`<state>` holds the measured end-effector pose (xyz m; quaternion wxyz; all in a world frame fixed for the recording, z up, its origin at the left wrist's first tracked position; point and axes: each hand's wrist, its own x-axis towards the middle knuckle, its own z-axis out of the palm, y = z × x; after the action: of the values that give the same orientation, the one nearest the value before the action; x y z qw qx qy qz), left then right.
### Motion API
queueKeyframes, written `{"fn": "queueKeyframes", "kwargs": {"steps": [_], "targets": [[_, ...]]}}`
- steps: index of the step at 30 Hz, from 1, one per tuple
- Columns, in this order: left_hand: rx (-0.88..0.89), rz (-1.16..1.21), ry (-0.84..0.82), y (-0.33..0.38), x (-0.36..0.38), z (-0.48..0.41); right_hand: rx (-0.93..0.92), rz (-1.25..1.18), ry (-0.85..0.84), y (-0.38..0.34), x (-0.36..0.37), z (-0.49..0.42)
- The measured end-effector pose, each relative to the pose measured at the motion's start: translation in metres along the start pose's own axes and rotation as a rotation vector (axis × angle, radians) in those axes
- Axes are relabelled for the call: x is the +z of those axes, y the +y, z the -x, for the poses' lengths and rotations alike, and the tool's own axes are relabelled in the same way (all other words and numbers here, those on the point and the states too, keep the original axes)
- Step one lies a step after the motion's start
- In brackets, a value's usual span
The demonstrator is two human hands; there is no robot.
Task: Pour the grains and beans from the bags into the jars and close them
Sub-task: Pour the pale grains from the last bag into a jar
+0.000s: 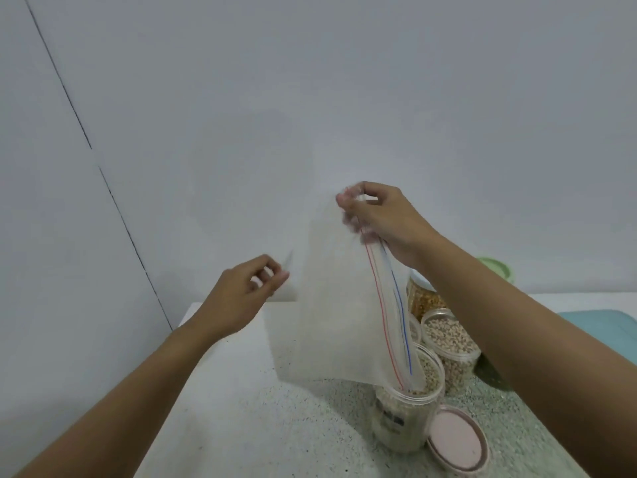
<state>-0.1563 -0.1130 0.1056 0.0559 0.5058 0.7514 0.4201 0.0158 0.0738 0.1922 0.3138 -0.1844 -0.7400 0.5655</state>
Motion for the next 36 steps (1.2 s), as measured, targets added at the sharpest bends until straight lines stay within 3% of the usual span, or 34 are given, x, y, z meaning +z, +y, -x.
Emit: {"fn": "queueKeyframes", "kwargs": {"steps": [4, 8, 11, 14, 17, 23, 26, 31, 36], "targets": [[0.150, 0.158, 0.115, 0.028, -0.010, -0.024, -0.014, 0.081, -0.180, -0.008, 0.022, 0.003], [0.287, 0.224, 0.095, 0.050, -0.026, -0.042, -0.057, 0.105, -0.305, -0.027, 0.036, 0.012], [0.362, 0.231, 0.051, 0.064, -0.035, -0.050, -0.120, 0.057, -0.244, -0.040, 0.038, 0.019], [0.419, 0.235, 0.043, 0.079, -0.038, -0.055, -0.204, 0.041, -0.062, -0.040, 0.030, 0.025], [0.365, 0.348, -0.010, 0.092, -0.032, -0.058, -0.206, 0.056, -0.018, -0.033, 0.017, 0.033], [0.166, 0.597, -0.069, 0.108, 0.000, -0.063, -0.104, 0.016, -0.264, -0.009, -0.029, 0.050], [0.097, 0.672, -0.044, 0.125, 0.015, -0.065, -0.071, -0.032, -0.314, 0.006, -0.060, 0.060], [0.004, 0.749, 0.052, 0.152, 0.040, -0.070, 0.008, 0.138, -0.418, 0.026, -0.124, 0.077], [-0.080, 0.784, 0.091, 0.185, 0.082, -0.059, 0.023, 0.138, -0.399, 0.044, -0.204, 0.084]]}}
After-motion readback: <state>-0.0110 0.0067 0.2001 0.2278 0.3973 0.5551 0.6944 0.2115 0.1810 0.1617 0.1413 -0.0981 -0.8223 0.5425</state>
